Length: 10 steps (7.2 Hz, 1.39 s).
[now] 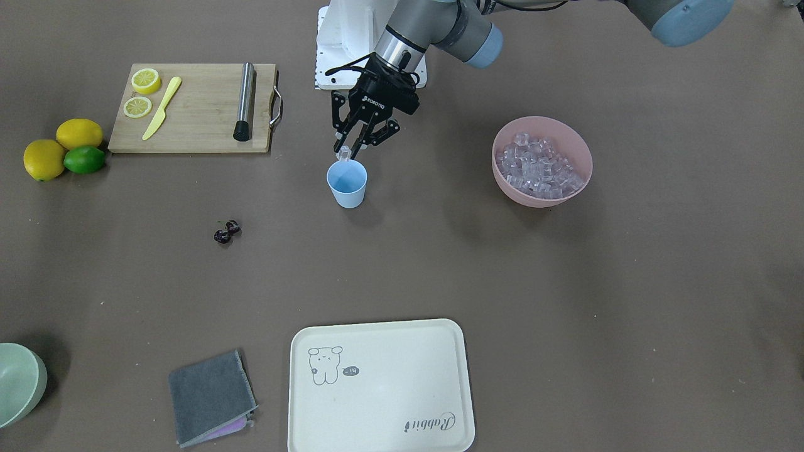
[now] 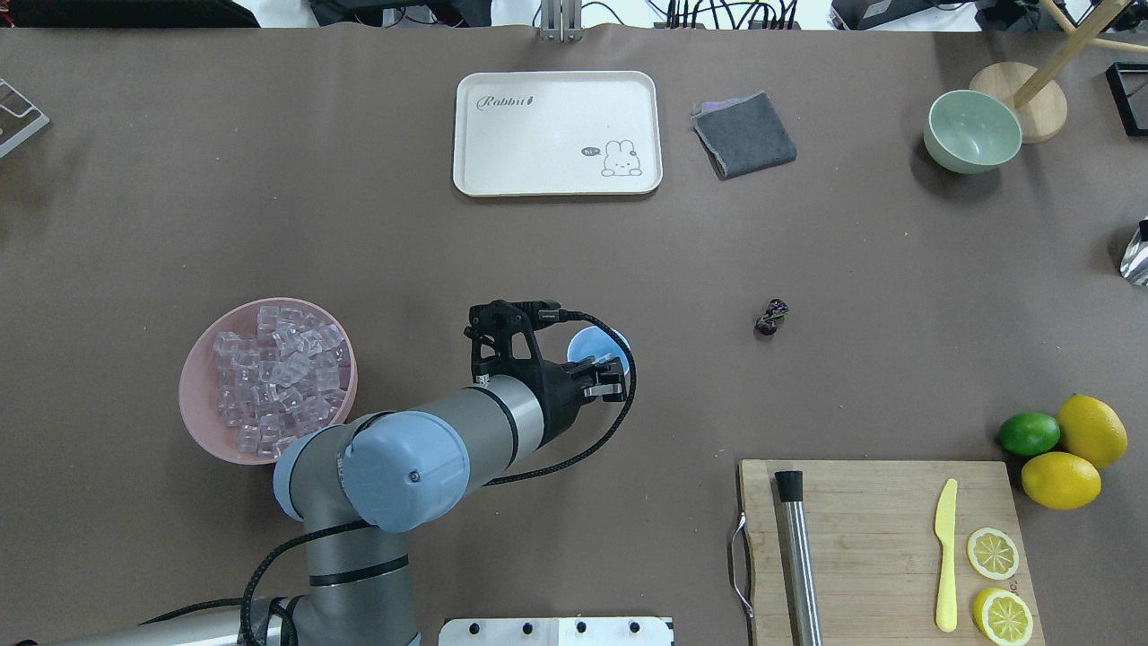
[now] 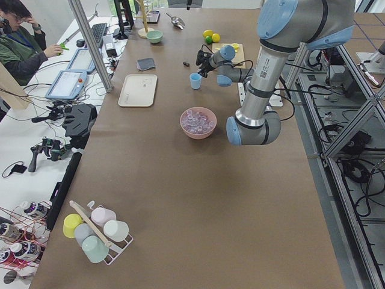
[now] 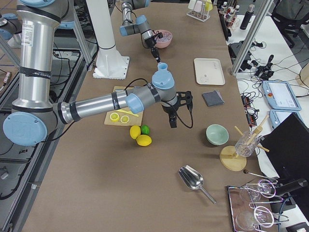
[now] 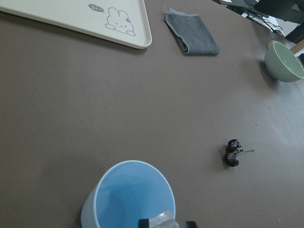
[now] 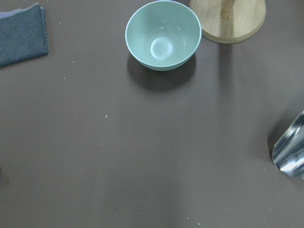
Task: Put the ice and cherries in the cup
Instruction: 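Carry the ice cube with the left gripper over the light-blue cup, then open the left gripper to drop the ice cube into the cup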
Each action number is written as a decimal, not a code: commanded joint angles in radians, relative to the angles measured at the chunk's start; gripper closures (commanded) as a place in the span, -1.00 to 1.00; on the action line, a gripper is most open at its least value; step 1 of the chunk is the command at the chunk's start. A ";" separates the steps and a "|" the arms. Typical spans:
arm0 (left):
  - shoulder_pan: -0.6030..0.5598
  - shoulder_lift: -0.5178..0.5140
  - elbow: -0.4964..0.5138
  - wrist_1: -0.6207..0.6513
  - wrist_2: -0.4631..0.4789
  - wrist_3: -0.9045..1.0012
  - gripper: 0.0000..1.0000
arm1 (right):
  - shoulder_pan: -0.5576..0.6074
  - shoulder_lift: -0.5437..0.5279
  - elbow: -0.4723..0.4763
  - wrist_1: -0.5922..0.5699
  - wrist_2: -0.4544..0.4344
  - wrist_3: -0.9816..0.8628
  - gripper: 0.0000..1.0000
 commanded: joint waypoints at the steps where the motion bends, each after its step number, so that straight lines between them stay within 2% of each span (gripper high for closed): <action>1: -0.019 -0.012 -0.001 0.000 0.001 -0.072 0.73 | -0.001 0.000 0.000 0.000 0.001 0.000 -1.00; 3: -0.024 -0.011 -0.001 0.000 -0.002 -0.069 -0.25 | -0.001 0.000 0.000 0.000 0.001 0.000 -1.00; 4: -0.024 -0.009 -0.001 0.000 -0.005 -0.067 -0.52 | -0.001 0.000 0.000 0.002 0.001 0.000 -1.00; 6: -0.024 0.003 -0.005 0.002 -0.010 -0.064 -0.78 | -0.001 0.000 0.000 0.002 -0.001 -0.002 -1.00; 7: -0.024 0.018 -0.028 0.026 -0.010 -0.055 -0.82 | -0.001 0.000 0.000 0.002 -0.001 -0.006 -1.00; 8: -0.022 0.088 -0.113 0.075 -0.011 -0.020 -0.83 | -0.001 0.000 0.001 0.002 -0.001 -0.006 -1.00; 9: -0.028 0.170 -0.211 0.116 -0.058 0.041 -0.83 | -0.001 0.000 0.003 0.002 -0.001 -0.008 -1.00; 10: -0.047 0.260 -0.261 0.134 -0.097 0.067 -0.83 | -0.001 -0.002 0.003 0.002 -0.001 -0.010 -1.00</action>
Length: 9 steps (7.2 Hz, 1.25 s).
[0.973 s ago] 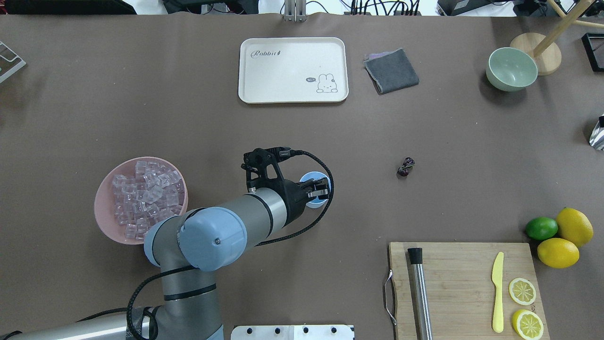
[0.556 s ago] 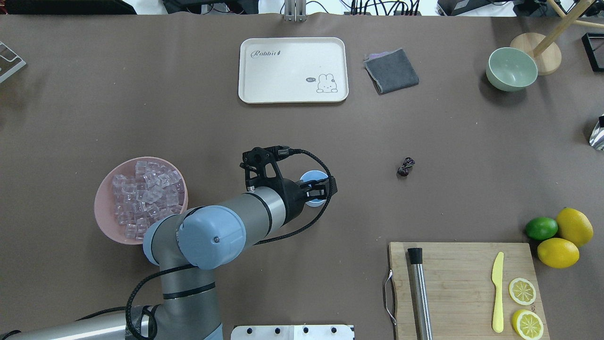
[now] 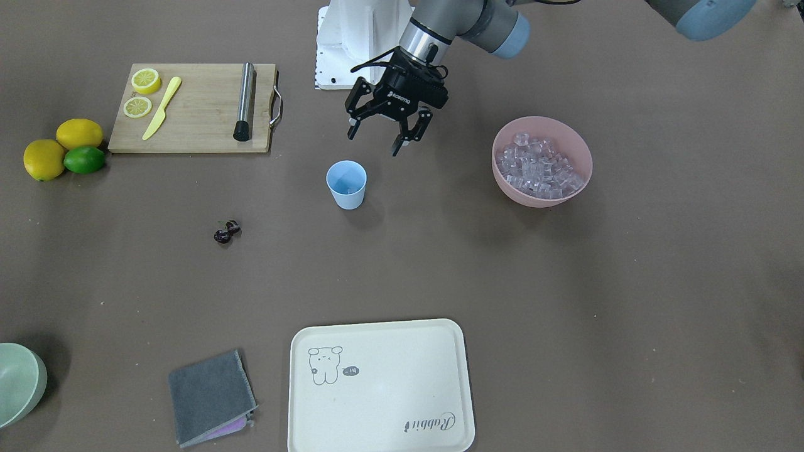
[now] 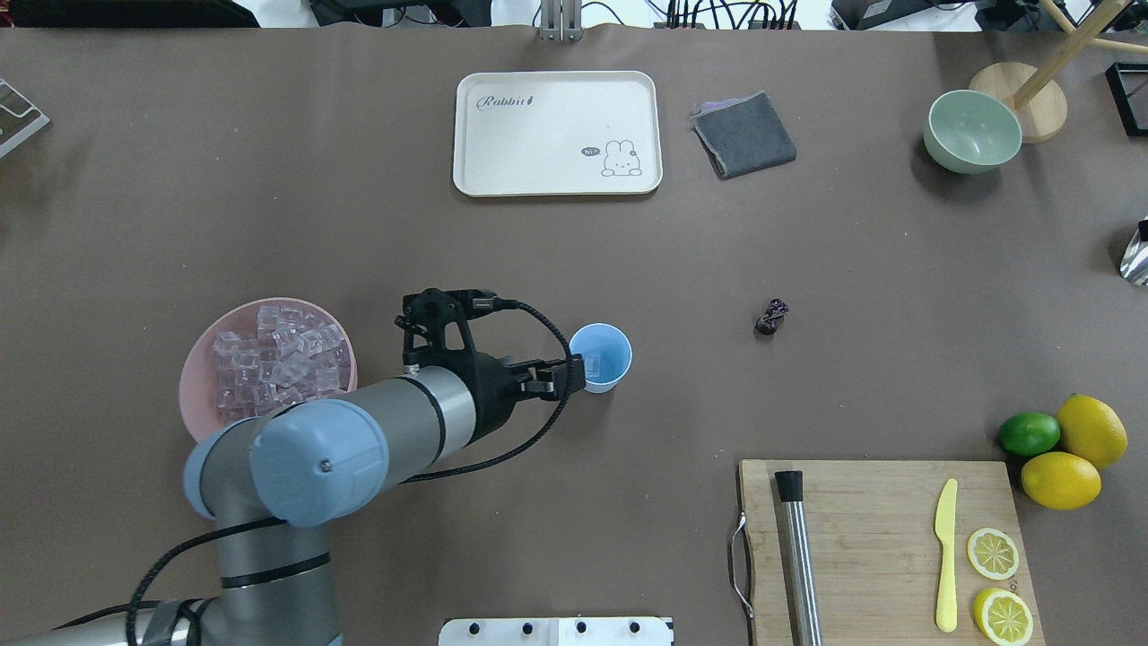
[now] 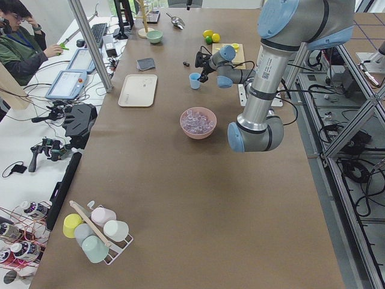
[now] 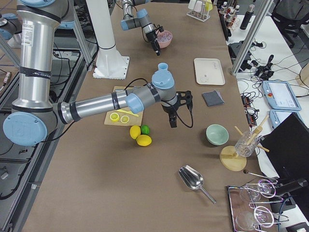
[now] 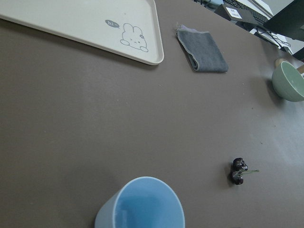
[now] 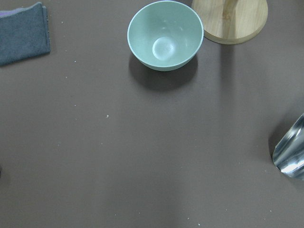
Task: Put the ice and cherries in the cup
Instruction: 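Return the left gripper to the pink bowl and grasp another ice cube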
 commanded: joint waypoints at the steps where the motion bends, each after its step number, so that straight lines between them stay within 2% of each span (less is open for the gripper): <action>1: -0.056 0.182 -0.121 0.031 -0.101 0.109 -0.83 | 0.000 -0.001 0.001 0.000 0.000 -0.003 -1.00; 2: -0.130 0.274 -0.165 0.028 -0.205 0.198 -0.83 | 0.000 -0.001 0.001 0.002 -0.002 -0.003 -1.00; 4: -0.274 0.377 -0.172 0.016 -0.365 0.412 -0.82 | 0.000 -0.001 0.001 0.002 -0.002 -0.003 -1.00; 5: -0.285 0.413 -0.161 -0.005 -0.370 0.470 -0.82 | 0.000 -0.001 0.001 0.002 -0.002 -0.003 -1.00; 9: -0.282 0.396 -0.088 -0.022 -0.364 0.467 -0.83 | 0.000 0.000 0.002 0.002 -0.002 -0.005 -1.00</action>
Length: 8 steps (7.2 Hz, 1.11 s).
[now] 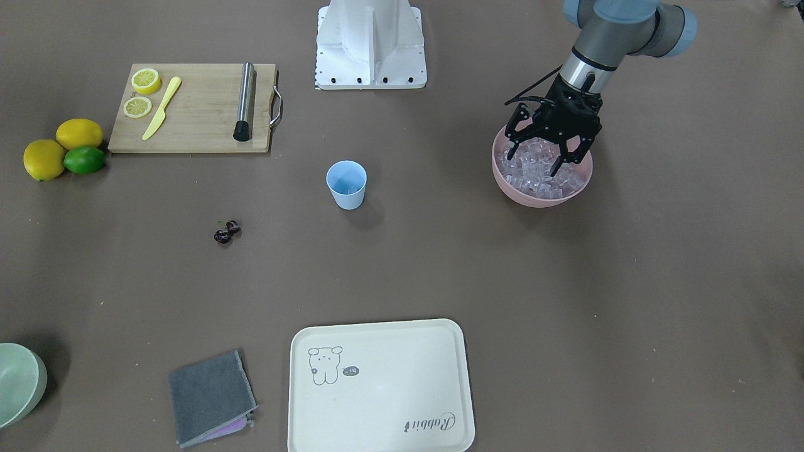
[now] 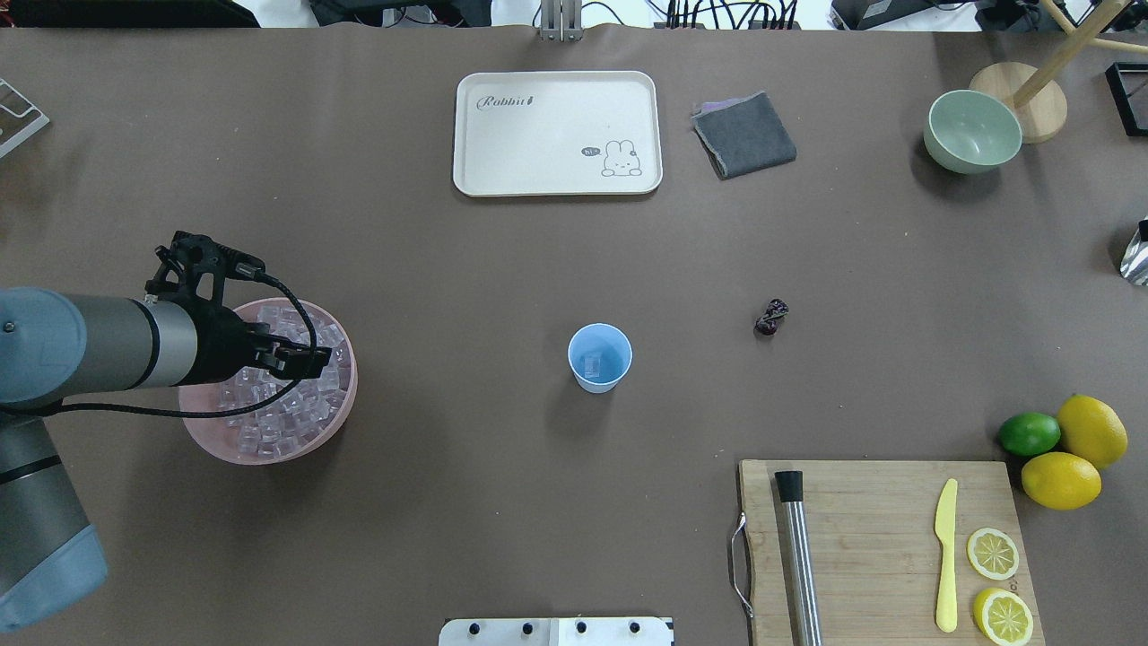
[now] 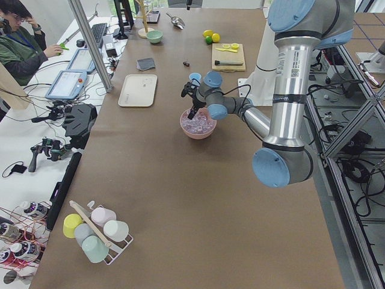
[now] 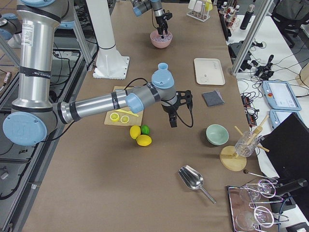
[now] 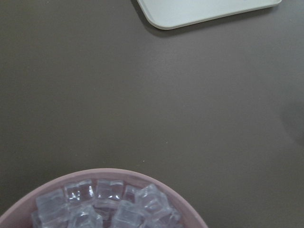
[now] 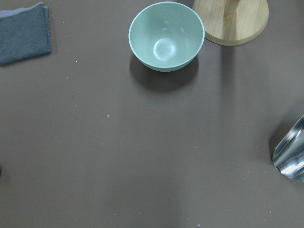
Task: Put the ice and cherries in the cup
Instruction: 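Return the left gripper to the pink bowl and grasp another ice cube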
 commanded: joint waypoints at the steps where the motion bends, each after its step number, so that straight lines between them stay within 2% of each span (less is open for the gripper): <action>1: 0.003 -0.005 0.018 -0.001 0.006 0.003 -0.85 | 0.000 0.002 0.000 0.000 -0.002 0.000 -1.00; 4: 0.021 -0.009 0.027 -0.001 0.031 0.000 -0.92 | 0.000 0.002 -0.001 0.000 -0.002 0.001 -1.00; 8: 0.049 -0.003 0.038 0.000 0.061 0.000 -0.93 | 0.000 0.001 0.000 0.000 0.000 0.001 -1.00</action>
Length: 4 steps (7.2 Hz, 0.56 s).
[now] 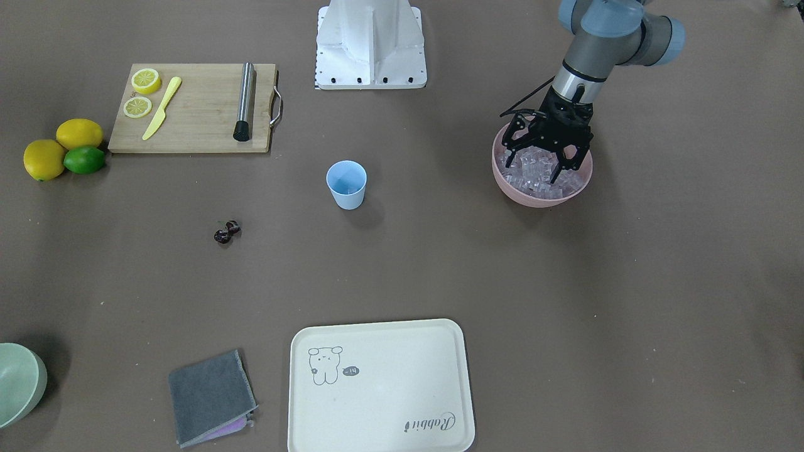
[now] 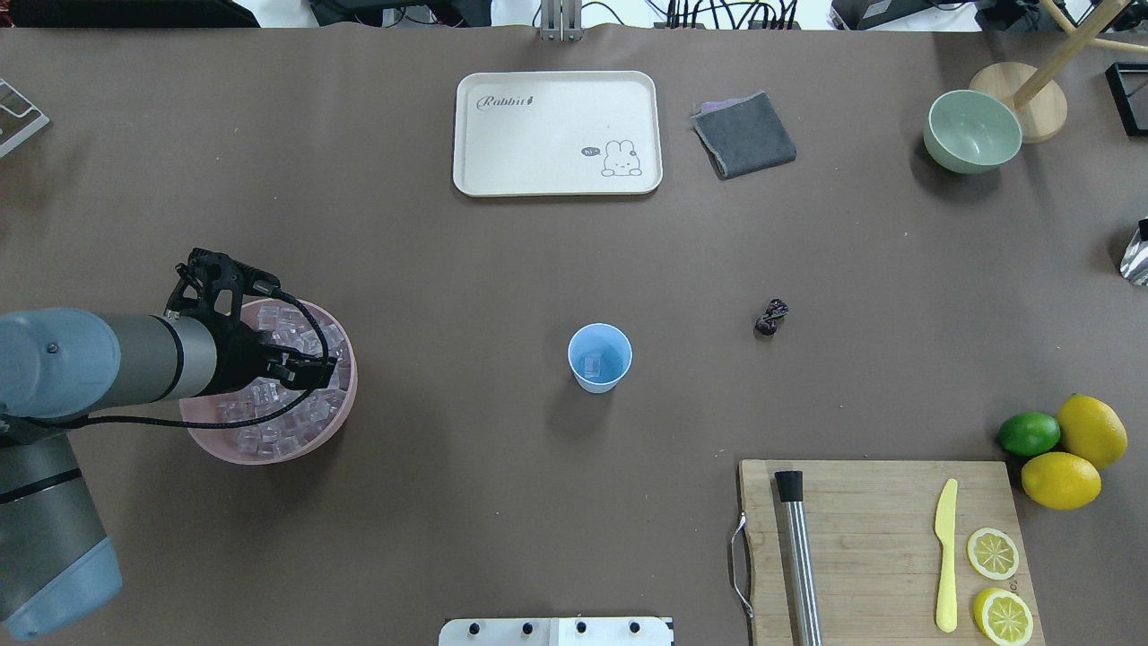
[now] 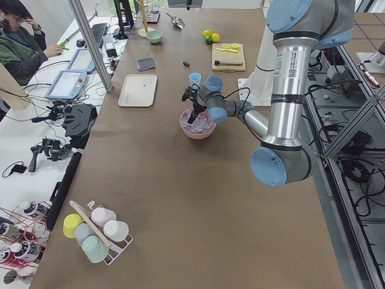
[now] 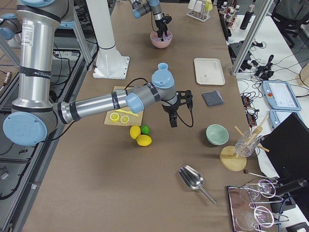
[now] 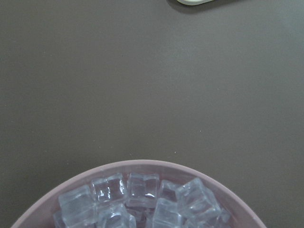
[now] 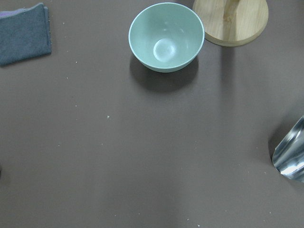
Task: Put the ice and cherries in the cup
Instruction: 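Return the left gripper to the pink bowl and grasp another ice cube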
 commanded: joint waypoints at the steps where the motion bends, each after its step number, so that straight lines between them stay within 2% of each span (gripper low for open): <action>1: 0.025 0.003 0.006 0.003 0.022 -0.003 -0.93 | 0.000 0.000 0.002 0.000 0.001 0.000 -1.00; 4: 0.052 0.003 0.006 0.003 0.053 -0.005 -0.93 | 0.000 0.000 0.002 0.000 0.001 0.000 -1.00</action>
